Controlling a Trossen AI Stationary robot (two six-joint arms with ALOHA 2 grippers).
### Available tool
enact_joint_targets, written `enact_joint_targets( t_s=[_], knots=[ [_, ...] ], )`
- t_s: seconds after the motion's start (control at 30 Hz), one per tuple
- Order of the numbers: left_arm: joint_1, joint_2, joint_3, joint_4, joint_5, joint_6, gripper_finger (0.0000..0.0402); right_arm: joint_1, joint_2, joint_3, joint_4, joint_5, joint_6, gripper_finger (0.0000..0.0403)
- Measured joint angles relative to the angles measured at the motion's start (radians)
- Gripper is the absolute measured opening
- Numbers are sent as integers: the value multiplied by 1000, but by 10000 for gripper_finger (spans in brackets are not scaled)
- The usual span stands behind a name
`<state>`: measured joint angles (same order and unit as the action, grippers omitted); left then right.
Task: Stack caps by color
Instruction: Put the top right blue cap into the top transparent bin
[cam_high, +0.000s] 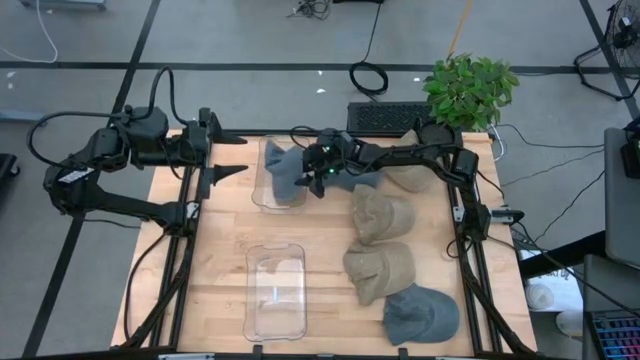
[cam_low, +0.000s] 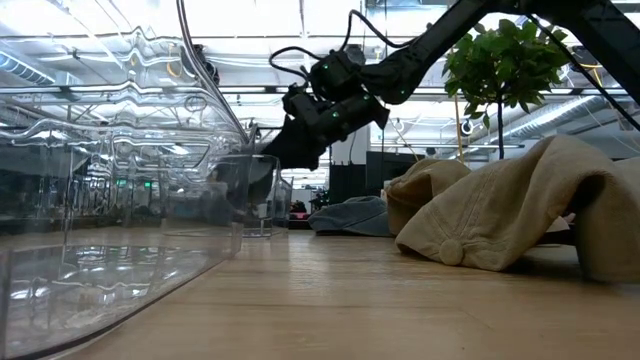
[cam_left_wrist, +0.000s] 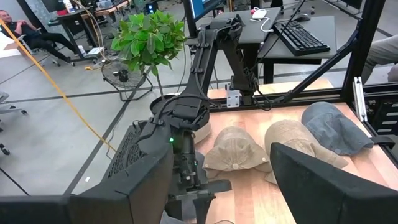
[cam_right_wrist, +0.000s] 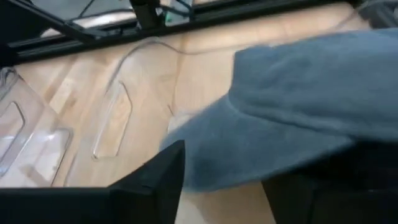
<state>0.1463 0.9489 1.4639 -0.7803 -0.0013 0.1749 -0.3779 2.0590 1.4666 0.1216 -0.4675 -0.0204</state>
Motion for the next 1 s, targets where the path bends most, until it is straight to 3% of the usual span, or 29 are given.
enact_joint_targets(
  t_s=[0.17,0.4,0.5,0.73,1.0],
  knots=[
    [0,0,0,0,0,0,274,7,-11,0,-75,52,-23,211],
    [-1,0,0,0,0,0,274,55,-71,1,-201,342,-154,209],
    [0,0,0,0,0,0,273,74,-106,0,-221,414,-158,211],
    [0,0,0,0,0,0,273,106,-189,-1,-254,460,-185,214],
    [0,0,0,0,0,0,273,125,-233,2,-134,522,-225,197]
  ],
)
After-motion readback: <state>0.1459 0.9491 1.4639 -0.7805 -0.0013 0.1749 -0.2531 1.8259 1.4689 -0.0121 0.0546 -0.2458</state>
